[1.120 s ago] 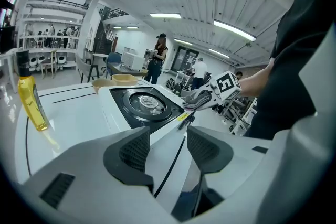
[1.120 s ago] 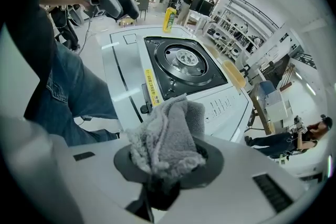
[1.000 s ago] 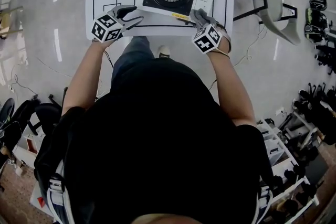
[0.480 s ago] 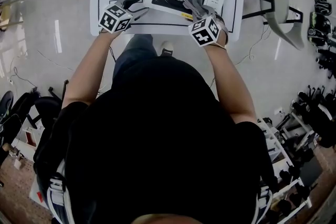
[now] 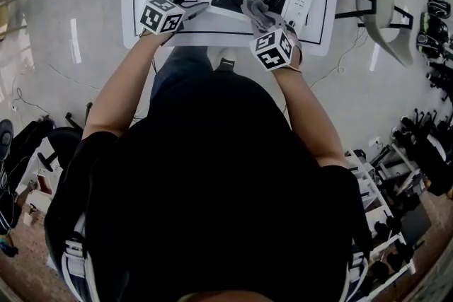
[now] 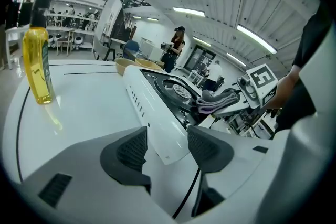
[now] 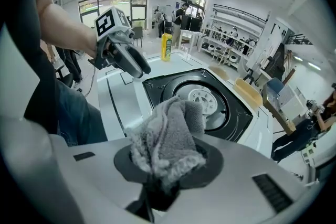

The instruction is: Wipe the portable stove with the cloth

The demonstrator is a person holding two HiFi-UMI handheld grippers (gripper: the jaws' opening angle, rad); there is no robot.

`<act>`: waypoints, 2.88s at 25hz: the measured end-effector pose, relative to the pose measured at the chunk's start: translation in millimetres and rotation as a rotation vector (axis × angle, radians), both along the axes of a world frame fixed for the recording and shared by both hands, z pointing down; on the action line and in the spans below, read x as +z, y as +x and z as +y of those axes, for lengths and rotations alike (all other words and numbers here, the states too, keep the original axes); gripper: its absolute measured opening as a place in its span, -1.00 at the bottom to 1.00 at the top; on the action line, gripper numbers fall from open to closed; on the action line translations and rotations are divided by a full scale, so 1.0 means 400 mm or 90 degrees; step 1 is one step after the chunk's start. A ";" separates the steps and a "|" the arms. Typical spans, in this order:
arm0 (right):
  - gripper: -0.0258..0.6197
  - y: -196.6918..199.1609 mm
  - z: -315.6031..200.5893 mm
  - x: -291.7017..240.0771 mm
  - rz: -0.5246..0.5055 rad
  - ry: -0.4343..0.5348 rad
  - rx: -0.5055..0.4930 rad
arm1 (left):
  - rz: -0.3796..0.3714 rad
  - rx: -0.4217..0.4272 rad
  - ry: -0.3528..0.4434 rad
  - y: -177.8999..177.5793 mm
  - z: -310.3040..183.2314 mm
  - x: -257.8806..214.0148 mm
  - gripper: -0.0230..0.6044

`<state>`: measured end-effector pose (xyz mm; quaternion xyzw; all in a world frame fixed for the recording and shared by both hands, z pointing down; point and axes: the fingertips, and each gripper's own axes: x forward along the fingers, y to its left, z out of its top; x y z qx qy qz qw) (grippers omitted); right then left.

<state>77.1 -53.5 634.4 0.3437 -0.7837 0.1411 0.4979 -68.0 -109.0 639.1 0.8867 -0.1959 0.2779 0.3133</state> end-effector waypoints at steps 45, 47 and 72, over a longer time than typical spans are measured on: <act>-0.60 -0.122 -0.466 0.004 -0.141 -0.019 0.082 | 0.093 0.086 -0.079 0.008 -0.012 0.034 -0.15; -0.60 -0.088 -0.486 0.004 -0.151 -0.022 0.114 | 0.095 0.084 -0.081 0.009 -0.013 0.033 -0.15; -0.59 0.240 -0.319 0.011 -0.104 -0.057 0.247 | 0.090 0.026 -0.087 0.025 0.005 0.034 -0.15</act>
